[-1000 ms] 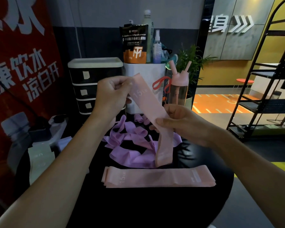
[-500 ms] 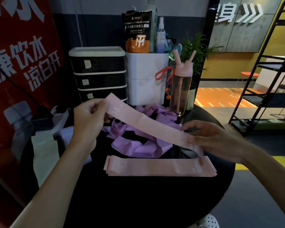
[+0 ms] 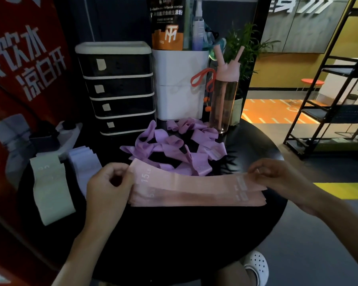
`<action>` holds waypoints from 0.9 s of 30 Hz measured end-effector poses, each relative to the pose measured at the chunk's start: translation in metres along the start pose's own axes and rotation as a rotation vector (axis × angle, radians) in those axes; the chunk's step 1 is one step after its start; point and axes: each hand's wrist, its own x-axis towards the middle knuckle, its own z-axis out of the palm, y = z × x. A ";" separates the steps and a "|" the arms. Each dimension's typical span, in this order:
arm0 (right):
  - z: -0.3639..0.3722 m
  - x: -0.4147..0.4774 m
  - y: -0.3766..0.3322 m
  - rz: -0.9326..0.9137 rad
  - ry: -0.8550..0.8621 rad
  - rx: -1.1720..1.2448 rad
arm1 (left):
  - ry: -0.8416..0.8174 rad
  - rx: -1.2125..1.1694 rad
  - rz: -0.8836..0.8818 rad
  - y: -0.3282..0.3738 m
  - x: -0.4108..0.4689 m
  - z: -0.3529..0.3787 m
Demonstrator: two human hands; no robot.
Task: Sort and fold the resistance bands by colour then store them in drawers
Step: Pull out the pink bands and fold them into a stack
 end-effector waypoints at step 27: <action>0.018 0.004 0.020 0.023 -0.093 -0.697 | -0.402 0.481 0.029 -0.015 -0.015 -0.002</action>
